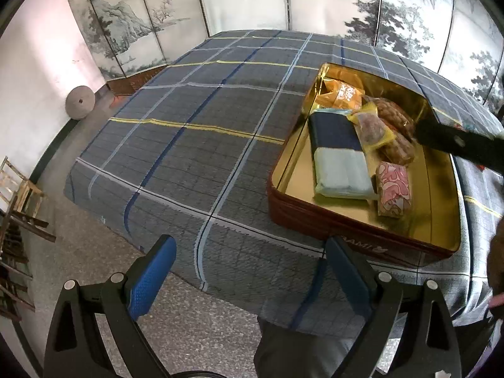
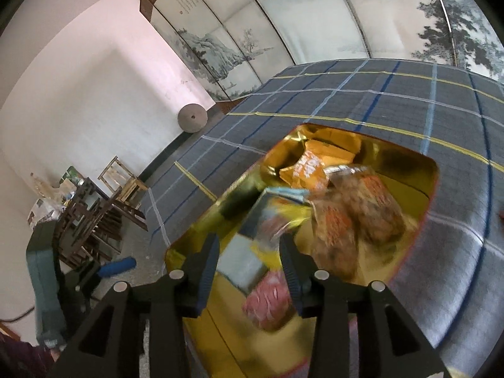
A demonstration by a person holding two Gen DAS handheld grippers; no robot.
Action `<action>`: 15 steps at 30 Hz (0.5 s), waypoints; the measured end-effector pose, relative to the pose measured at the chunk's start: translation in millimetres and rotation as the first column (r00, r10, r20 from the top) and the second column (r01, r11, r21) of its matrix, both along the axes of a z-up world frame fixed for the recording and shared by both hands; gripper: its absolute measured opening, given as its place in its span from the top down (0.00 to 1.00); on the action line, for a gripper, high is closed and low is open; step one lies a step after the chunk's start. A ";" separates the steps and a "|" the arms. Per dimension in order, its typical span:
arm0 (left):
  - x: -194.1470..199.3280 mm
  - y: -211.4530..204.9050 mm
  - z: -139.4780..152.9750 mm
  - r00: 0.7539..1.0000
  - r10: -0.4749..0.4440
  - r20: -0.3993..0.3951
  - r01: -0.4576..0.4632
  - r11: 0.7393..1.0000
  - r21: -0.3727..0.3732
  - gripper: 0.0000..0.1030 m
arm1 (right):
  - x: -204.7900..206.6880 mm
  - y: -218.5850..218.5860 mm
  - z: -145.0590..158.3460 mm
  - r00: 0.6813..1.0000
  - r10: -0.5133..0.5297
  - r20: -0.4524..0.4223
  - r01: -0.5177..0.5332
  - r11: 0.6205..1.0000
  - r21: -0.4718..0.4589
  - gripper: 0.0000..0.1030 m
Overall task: Organize snacks
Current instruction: 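Move the left gripper to the red packet and grasp it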
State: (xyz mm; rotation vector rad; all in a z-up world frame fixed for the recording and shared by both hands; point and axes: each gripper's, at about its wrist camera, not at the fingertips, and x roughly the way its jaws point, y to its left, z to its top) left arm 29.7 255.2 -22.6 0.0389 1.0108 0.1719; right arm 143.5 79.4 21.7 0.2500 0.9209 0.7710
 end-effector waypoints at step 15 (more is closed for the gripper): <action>2.5 -60.1 28.8 0.994 -0.112 0.005 0.112 0.993 0.040 0.09 | -105.1 -187.2 6.6 0.948 -0.309 0.078 0.313 0.948 -0.054 0.61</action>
